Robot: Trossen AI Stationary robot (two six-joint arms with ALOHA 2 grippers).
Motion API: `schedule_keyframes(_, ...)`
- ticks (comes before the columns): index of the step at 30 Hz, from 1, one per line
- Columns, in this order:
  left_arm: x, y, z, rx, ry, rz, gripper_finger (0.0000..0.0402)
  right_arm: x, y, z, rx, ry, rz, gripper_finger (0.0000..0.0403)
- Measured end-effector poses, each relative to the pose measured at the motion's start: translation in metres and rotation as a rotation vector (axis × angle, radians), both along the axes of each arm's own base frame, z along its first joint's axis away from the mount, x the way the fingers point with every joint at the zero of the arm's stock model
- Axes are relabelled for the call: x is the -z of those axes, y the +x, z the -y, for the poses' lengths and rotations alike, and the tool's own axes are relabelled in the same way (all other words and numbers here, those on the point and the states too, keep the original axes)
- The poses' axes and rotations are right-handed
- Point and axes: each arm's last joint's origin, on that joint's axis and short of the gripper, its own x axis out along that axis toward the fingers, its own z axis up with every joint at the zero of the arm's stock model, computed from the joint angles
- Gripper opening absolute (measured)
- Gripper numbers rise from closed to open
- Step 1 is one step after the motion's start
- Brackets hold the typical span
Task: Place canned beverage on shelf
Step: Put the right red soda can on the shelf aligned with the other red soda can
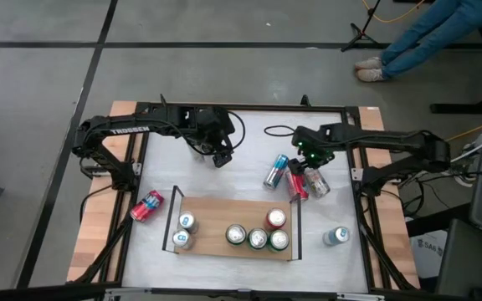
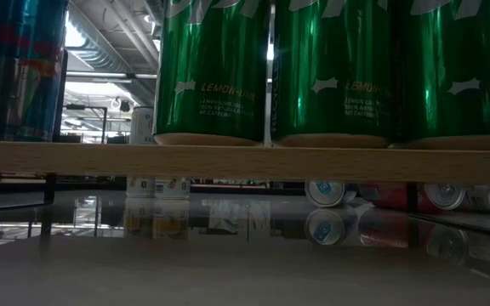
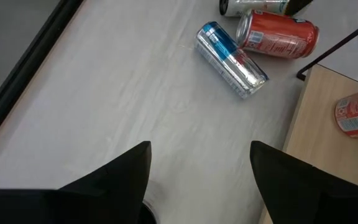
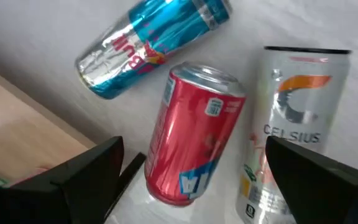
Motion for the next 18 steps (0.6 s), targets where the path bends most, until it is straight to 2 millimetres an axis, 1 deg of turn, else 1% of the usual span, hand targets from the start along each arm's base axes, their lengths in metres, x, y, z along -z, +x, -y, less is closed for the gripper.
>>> schedule_keyframes(8,0.000,0.000,0.000,0.000,0.000,0.000,0.0264,0.016,0.014,0.002,-0.011,0.058,-0.019,0.0381)
schedule_keyframes(18,0.000,0.000,0.000,0.001,0.000,0.000,0.0264,0.032,0.022,0.004,-0.006,0.075,-0.084,0.0381)
